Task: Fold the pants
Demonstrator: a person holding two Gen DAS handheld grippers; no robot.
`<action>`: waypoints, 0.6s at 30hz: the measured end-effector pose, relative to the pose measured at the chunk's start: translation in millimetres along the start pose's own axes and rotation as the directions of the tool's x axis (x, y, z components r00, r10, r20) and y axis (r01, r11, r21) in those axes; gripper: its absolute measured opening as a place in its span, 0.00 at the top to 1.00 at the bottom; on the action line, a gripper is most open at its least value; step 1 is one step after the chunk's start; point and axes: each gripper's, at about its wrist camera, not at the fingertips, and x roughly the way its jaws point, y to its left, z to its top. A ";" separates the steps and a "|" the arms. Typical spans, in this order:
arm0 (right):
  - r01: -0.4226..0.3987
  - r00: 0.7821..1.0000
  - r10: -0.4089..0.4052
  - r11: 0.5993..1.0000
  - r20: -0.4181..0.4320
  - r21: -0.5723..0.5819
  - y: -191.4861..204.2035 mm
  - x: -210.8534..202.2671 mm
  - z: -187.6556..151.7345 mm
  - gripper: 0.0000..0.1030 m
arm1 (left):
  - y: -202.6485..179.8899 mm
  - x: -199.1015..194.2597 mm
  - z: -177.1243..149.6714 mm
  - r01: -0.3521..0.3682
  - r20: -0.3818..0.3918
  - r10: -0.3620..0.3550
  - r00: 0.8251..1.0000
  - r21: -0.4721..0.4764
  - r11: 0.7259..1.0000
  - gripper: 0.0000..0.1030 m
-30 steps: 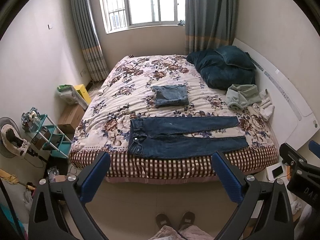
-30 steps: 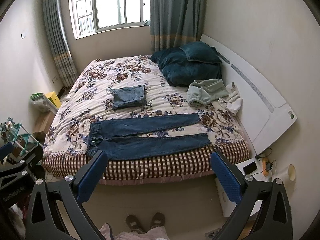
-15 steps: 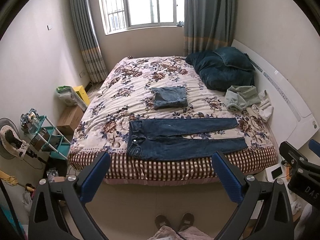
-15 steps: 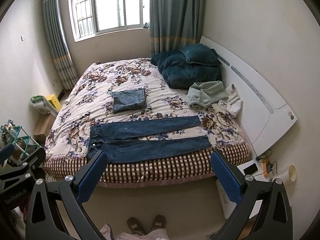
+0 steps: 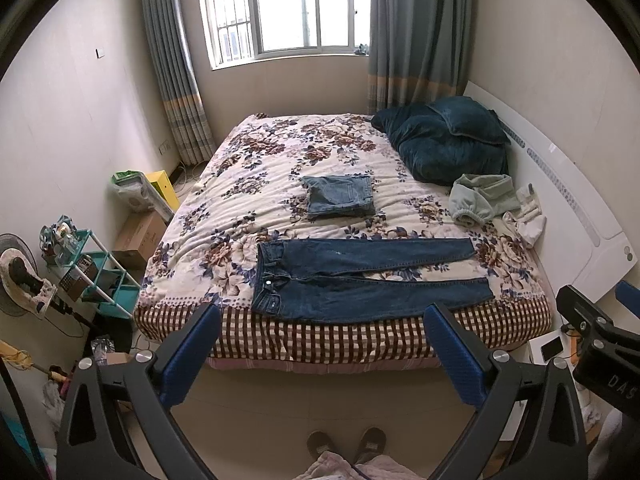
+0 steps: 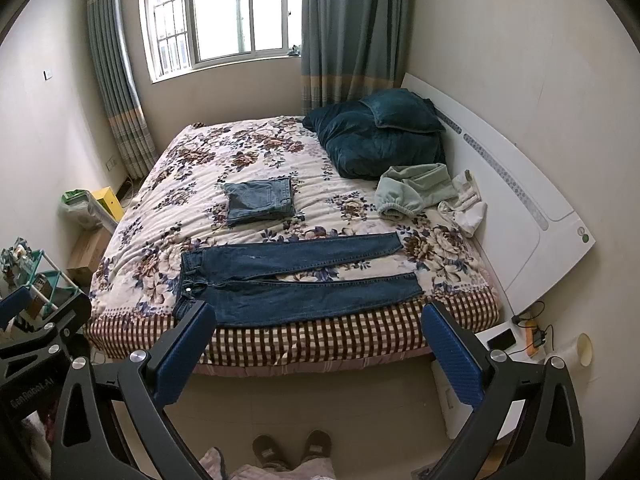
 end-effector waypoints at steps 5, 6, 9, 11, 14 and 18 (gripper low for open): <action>-0.001 1.000 0.001 1.000 -0.002 0.000 3.3 -0.5 2.1 0.00 | -0.7 0.2 1.6 0.001 0.000 -0.001 1.000 0.000 1.000 0.00; -0.003 1.000 0.003 1.000 -0.002 0.000 2.2 -0.3 2.0 0.00 | -2.7 0.5 3.3 0.002 -0.001 -0.002 1.000 -0.001 1.000 0.00; -0.002 1.000 0.002 1.000 -0.001 0.000 2.5 -0.3 2.7 0.00 | 0.5 0.2 1.7 0.001 -0.001 -0.001 1.000 0.000 1.000 0.00; -0.004 1.000 0.004 1.000 -0.001 0.000 4.0 -0.4 3.9 0.00 | 0.1 -0.1 1.8 0.001 0.002 -0.001 1.000 -0.001 1.000 0.00; -0.003 1.000 0.003 1.000 -0.002 0.001 4.4 -0.6 3.6 0.00 | -3.5 1.7 4.6 0.000 0.003 0.000 1.000 -0.003 1.000 0.00; -0.002 1.000 0.002 1.000 -0.002 -0.001 4.4 -0.6 2.5 0.00 | -1.8 1.2 3.9 0.001 0.001 -0.001 1.000 -0.001 1.000 0.00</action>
